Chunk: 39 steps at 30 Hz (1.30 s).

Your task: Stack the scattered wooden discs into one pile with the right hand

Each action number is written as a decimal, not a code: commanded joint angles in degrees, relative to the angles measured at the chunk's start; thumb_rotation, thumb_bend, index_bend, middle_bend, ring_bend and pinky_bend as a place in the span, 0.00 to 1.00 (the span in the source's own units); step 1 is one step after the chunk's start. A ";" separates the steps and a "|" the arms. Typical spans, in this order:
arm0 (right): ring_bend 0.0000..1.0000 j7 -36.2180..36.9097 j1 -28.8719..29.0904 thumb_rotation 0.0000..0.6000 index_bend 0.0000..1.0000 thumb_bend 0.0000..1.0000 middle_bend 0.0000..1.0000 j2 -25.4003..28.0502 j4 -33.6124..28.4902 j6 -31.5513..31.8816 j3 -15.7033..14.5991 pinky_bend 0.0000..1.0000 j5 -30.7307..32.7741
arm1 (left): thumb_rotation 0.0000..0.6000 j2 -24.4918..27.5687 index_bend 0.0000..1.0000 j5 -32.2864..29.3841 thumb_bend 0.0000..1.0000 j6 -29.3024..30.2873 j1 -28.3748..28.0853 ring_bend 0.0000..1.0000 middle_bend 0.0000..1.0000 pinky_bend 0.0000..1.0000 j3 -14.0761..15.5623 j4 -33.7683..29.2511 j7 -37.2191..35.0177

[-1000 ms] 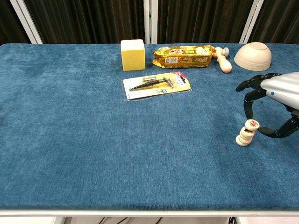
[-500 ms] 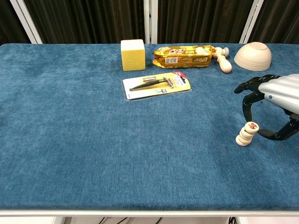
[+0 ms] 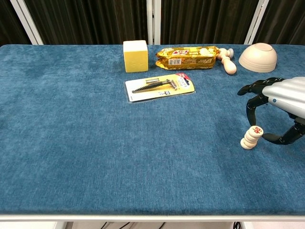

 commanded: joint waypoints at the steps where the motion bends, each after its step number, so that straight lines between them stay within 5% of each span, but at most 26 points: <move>1: 0.00 -0.92 0.12 1.00 0.49 0.27 0.07 0.30 -0.30 -0.20 -0.01 0.00 0.83 | 1.00 -0.04 0.11 0.15 0.13 0.17 0.02 0.00 0.09 0.00 -0.02 0.05 -0.03; 16: 0.00 -1.19 0.29 1.00 0.35 0.26 0.03 0.74 -1.10 -0.57 0.02 0.00 0.77 | 1.00 -0.08 0.11 0.38 0.13 0.59 0.12 0.00 0.09 0.00 -0.08 0.33 -0.55; 24: 0.00 1.18 0.14 1.00 0.25 0.22 0.00 5.16 -3.73 -2.36 -1.00 0.00 0.29 | 1.00 0.08 0.11 0.67 0.13 0.65 0.09 0.00 0.09 0.00 0.01 0.16 -0.74; 30: 0.00 1.93 0.83 1.00 0.17 0.32 0.00 7.13 -4.32 -5.24 -2.06 0.00 0.89 | 1.00 0.16 0.11 0.93 0.13 0.74 0.10 0.00 0.09 0.00 0.12 -0.15 -0.45; 39: 0.00 0.35 1.21 1.00 0.17 0.33 0.00 4.14 -3.24 -5.11 -1.74 0.00 3.04 | 1.00 0.32 0.11 1.18 0.13 1.13 0.29 0.00 0.09 0.00 0.21 -0.40 -0.53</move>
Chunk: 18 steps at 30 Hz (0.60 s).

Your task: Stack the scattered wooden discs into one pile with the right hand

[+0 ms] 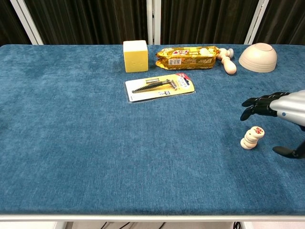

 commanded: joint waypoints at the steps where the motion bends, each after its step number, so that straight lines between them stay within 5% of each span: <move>1: 0.00 -0.33 0.18 1.00 0.18 0.33 0.00 -1.03 0.34 0.29 0.45 0.00 0.84 | 1.00 0.04 0.11 0.06 0.13 0.09 0.02 0.00 0.09 0.00 0.00 0.00 -0.12; 18: 0.00 -1.60 1.22 1.00 0.30 0.33 0.00 -4.13 1.63 1.48 1.55 0.00 5.28 | 1.00 0.05 0.11 -0.06 0.13 -0.15 -0.06 0.00 0.09 0.00 -0.01 0.35 -0.78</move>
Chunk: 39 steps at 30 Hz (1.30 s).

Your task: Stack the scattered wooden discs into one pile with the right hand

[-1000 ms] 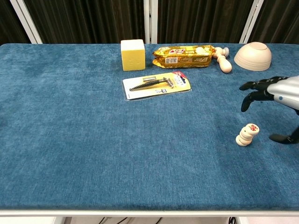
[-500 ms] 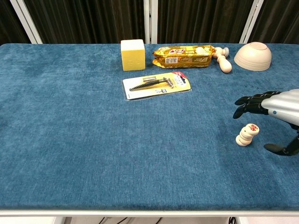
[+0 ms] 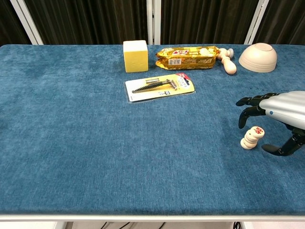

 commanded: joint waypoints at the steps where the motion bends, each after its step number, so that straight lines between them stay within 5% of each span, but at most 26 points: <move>1: 0.00 0.18 -0.04 1.00 0.30 0.33 0.00 0.01 0.09 0.16 -0.14 0.00 -0.07 | 1.00 -0.01 0.11 0.02 0.13 -0.05 -0.02 0.00 0.09 0.00 0.03 -0.01 0.07; 39: 0.00 0.87 -0.28 1.00 0.38 0.33 0.00 0.20 -0.15 1.68 -1.11 0.00 -1.59 | 1.00 -0.05 0.11 -0.11 0.13 -0.16 -0.03 0.00 0.09 0.00 0.04 -0.11 0.41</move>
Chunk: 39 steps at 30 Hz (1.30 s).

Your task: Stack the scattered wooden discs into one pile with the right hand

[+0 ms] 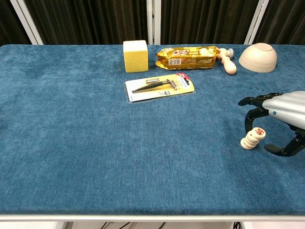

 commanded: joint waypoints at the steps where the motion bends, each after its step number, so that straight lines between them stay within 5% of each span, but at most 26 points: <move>1: 0.00 0.26 -0.12 1.00 0.38 0.33 0.00 0.08 -0.07 0.31 0.07 0.00 -0.48 | 1.00 0.00 0.11 0.00 0.13 -0.01 -0.01 0.00 0.09 0.00 0.00 0.02 0.00; 4: 0.00 0.49 -0.24 1.00 0.29 0.33 0.00 0.37 -0.14 0.64 0.11 0.00 -1.23 | 1.00 -0.03 0.11 0.01 0.13 -0.11 -0.04 0.00 0.09 0.00 0.03 0.04 0.08; 7: 0.00 0.50 -0.32 1.00 0.06 0.32 0.00 0.32 0.16 0.84 0.09 0.00 -1.94 | 1.00 -0.05 0.11 0.05 0.13 -0.16 -0.07 0.00 0.09 0.00 0.05 0.02 0.17; 9: 0.00 0.40 -0.36 1.00 0.01 0.30 0.00 -0.04 0.63 0.90 0.09 0.00 -2.24 | 1.00 -0.05 0.11 0.10 0.13 -0.05 -0.04 0.00 0.09 0.00 0.04 -0.04 0.20; 39: 0.00 -1.57 0.10 1.00 0.00 0.28 0.00 -4.65 5.07 -0.07 0.79 0.00 -0.93 | 1.00 -0.01 0.11 -0.20 0.13 -0.16 -0.02 0.00 0.09 0.00 -0.02 0.12 -0.02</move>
